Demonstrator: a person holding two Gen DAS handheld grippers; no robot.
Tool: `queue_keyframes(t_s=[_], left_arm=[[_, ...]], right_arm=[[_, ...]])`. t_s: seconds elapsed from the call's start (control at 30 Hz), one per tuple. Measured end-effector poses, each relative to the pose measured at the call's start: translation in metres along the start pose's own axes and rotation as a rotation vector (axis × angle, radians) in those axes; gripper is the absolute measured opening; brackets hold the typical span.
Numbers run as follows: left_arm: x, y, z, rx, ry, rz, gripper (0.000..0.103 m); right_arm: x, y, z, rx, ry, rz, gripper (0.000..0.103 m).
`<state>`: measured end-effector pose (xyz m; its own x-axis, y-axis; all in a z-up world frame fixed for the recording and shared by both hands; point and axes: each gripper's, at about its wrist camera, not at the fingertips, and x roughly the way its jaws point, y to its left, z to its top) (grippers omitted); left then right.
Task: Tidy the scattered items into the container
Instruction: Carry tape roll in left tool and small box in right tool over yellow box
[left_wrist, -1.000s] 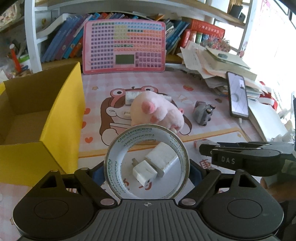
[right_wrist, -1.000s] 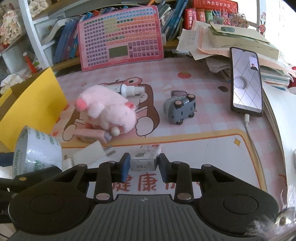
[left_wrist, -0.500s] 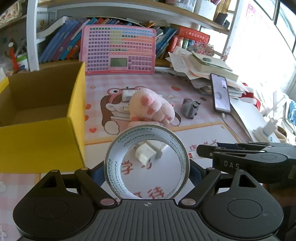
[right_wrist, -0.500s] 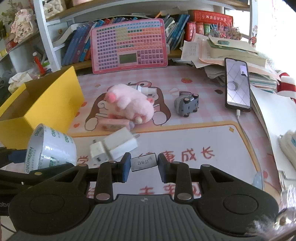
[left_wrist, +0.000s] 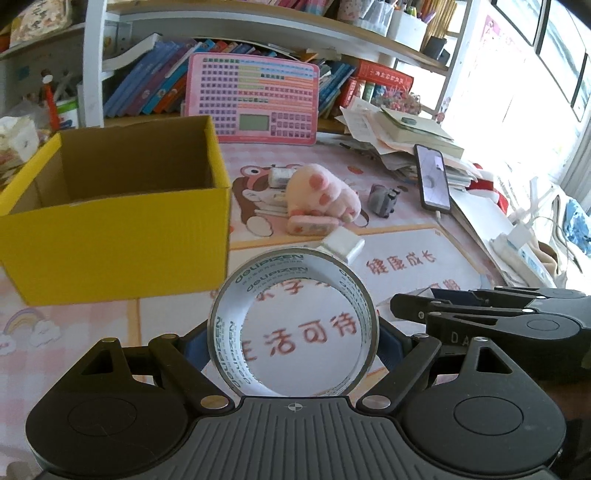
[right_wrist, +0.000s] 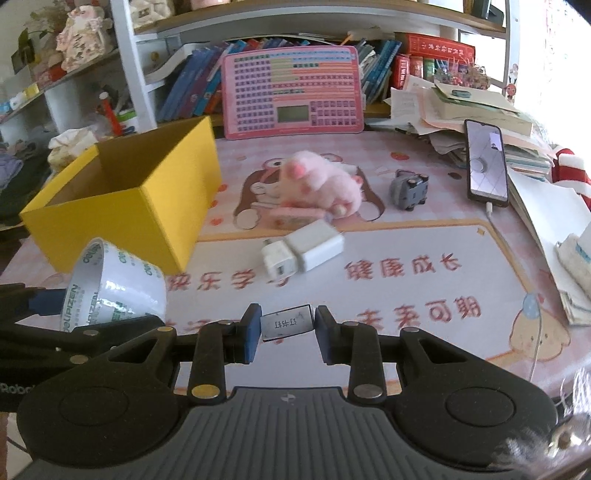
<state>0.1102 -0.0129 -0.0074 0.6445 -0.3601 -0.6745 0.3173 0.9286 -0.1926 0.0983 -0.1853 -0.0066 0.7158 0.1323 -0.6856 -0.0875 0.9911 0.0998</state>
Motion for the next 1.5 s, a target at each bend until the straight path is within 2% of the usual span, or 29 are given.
queue_keyframes(t_s=[0.47, 1.07, 1.33, 1.5], left_arm=[[-0.044, 0.039, -0.034, -0.004, -0.012, 0.022, 0.088], [-0.085, 0.106, -0.058, -0.124, -0.019, 0.119, 0.088], [-0.095, 0.128, -0.055, -0.158, -0.053, 0.151, 0.088], [-0.101, 0.132, -0.041, -0.130, -0.102, 0.164, 0.088]], right_arm=[[-0.023, 0.061, -0.031, -0.013, -0.007, 0.019, 0.029], [-0.015, 0.136, -0.036, -0.132, 0.035, 0.119, 0.029], [-0.013, 0.157, -0.026, -0.172, 0.002, 0.160, 0.029], [-0.014, 0.165, -0.013, -0.199, -0.040, 0.179, 0.029]])
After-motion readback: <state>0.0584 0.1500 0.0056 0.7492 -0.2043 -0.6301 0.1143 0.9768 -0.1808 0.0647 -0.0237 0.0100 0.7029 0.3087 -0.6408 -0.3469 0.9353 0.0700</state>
